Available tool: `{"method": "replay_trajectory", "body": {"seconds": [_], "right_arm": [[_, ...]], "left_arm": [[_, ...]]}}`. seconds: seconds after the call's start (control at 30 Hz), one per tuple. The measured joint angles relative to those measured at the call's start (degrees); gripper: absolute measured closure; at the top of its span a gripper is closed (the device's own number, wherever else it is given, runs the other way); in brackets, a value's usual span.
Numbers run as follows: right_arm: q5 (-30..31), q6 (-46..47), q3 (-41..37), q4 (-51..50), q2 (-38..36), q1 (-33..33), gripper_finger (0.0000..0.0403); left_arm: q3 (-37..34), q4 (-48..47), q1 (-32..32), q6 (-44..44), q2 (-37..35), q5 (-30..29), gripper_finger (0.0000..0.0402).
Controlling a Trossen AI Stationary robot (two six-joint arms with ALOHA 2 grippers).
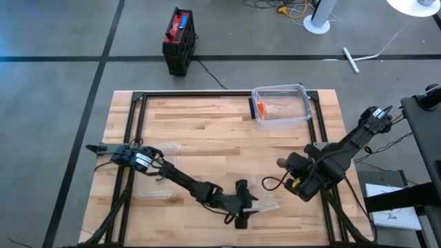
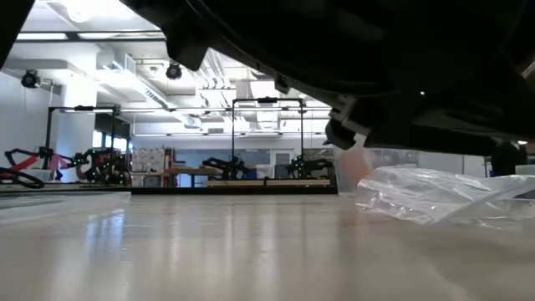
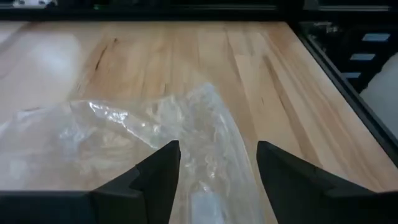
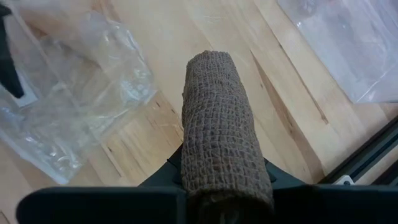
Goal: Roll bandage
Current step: Put the rolled brown bandage into the transparent zip bag
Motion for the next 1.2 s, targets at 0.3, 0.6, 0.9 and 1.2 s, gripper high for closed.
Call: {"method": "replay_trajectory", "body": {"seconds": [0.3, 0.6, 0.9, 1.2], "right_arm": [[0.11, 0.01, -0.13, 0.58, 0.0, 0.0, 0.0353], [-0.01, 0.05, -0.2, 0.64, 0.0, -0.05, 0.0353], [-0.02, 0.06, -0.28, 0.92, 0.0, -0.17, 0.0353], [-0.09, 0.1, -0.35, 1.2, 0.0, -0.39, 0.0353]], "left_arm": [[0.01, 5.08, -0.02, 0.78, 3.59, 1.42, 0.0172], [1.62, 6.4, -1.59, 1.97, 1.5, 4.6, 0.0139], [3.99, 2.03, -1.5, 1.78, 1.41, 9.04, 0.0143], [3.87, -1.03, -1.91, 3.59, 3.08, 7.5, 0.0204]]}}
